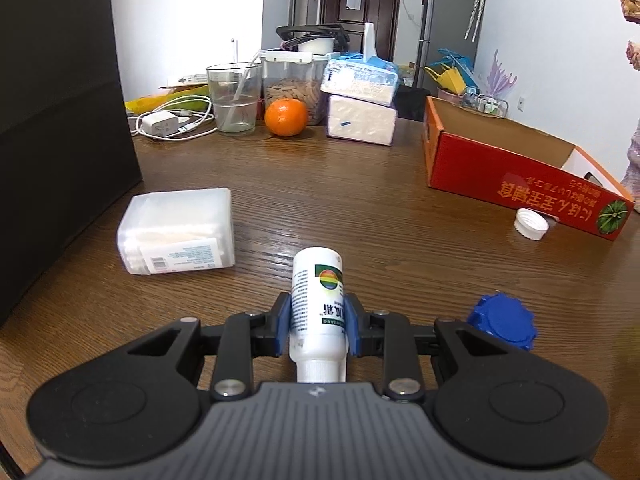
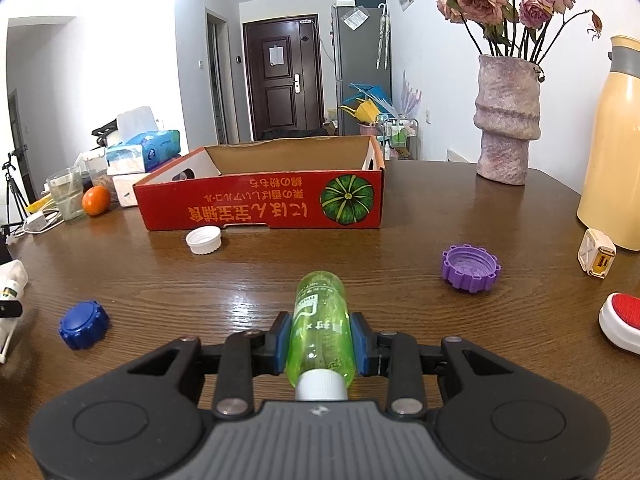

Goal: Organize rigid objects
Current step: 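Lift and carry the white tube and green spray bottle toward the red box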

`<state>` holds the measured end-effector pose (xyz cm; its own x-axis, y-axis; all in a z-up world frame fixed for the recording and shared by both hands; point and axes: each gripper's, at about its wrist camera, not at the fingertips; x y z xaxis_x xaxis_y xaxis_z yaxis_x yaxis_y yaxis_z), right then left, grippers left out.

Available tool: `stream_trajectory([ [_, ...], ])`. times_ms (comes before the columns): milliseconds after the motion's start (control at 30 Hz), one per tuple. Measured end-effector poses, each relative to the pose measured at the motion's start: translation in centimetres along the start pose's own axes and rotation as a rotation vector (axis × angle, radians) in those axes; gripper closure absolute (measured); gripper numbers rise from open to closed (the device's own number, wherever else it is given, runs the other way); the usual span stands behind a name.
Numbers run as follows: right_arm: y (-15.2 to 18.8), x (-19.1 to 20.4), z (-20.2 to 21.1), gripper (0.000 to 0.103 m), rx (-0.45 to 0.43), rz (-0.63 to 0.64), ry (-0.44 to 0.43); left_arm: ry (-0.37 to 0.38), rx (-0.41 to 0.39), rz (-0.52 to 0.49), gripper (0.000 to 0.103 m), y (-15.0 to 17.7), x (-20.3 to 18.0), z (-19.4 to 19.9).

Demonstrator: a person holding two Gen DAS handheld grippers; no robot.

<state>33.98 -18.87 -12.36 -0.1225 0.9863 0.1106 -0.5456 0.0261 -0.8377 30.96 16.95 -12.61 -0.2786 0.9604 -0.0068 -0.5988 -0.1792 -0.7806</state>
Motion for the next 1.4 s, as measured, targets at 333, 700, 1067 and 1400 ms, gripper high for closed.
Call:
stream_trajectory([
  [333, -0.7, 0.0, 0.9, 0.073, -0.024, -0.006, -0.025, 0.054, -0.021, -0.028, 0.075, -0.2, -3.0, 1.4],
  [700, -2.0, 0.3, 1.7, 0.073, -0.055, -0.005, -0.045, 0.105, -0.082, -0.05, 0.075, -1.8, -5.6, 3.6],
  [1067, -3.9, 0.9, 2.2, 0.073, -0.092, 0.0, -0.064, 0.157, -0.146, -0.083, 0.075, -4.5, -8.7, 5.1],
  [1400, -6.2, 1.3, 1.7, 0.073, -0.118, -0.005, -0.073, 0.204, -0.181, -0.113, 0.075, -7.0, -12.0, 5.2],
])
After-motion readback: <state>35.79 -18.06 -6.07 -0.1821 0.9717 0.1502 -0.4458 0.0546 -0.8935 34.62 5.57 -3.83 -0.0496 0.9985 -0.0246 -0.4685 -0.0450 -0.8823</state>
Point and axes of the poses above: each gripper's, at about its wrist camera, not at the fingertips, and z roughly against the way its jaws point, x to its left, y to its underside, and after that the axes turned 3 degrees about -z, right-handed
